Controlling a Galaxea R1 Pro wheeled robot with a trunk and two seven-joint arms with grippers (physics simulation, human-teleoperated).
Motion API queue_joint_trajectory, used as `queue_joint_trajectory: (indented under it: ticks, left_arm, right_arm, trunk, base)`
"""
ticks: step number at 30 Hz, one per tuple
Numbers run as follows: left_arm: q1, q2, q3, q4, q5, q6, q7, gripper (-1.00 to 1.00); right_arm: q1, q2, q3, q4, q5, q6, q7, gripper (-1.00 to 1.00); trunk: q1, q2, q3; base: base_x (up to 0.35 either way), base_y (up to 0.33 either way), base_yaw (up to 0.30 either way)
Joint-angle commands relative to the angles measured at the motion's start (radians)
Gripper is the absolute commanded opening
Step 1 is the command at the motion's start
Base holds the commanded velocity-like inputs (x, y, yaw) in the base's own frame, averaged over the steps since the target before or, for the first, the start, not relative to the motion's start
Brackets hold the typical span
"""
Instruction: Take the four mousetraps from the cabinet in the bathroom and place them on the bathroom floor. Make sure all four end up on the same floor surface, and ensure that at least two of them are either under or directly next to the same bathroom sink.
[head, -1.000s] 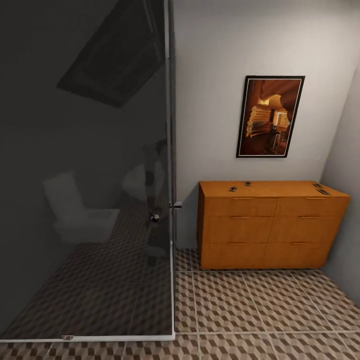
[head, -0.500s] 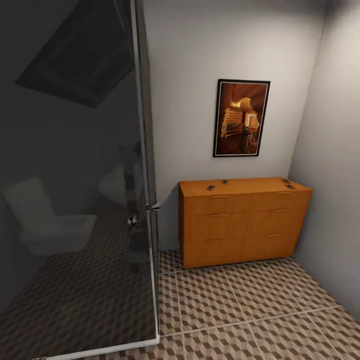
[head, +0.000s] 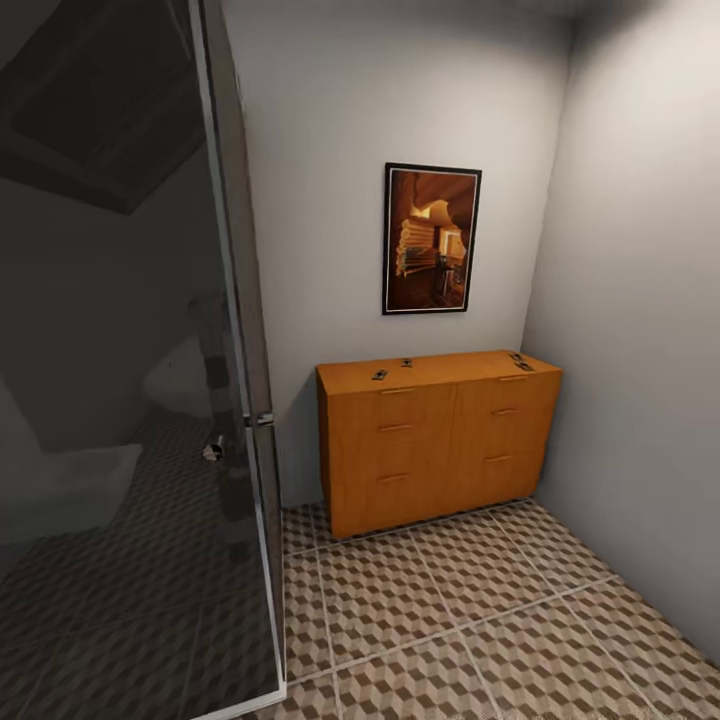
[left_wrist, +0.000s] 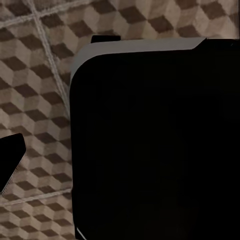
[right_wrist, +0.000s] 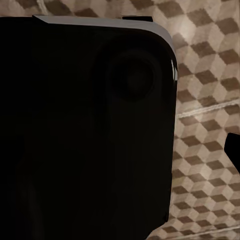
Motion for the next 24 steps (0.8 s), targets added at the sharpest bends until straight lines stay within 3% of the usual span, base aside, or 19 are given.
queue_joint_trajectory:
  ticks: [1,24]
  left_arm:
    - [0.0,0.0,0.001,0.0,0.001,-0.001,0.0,1.0]
    - [0.0,0.0,0.001,0.0,0.003,-0.001,0.0,1.0]
  right_arm:
    - [0.0,0.0,0.0,0.0,-0.001,-0.001,0.0,1.0]
    - [0.0,0.0,-0.001,0.0,-0.001,0.0,0.0,1.0]
  trunk:
    - [0.0,0.0,0.0]
    - [0.0,0.0,0.008]
  base:
    - [0.0,0.0,-0.277]
    - [0.0,0.0,-0.277]
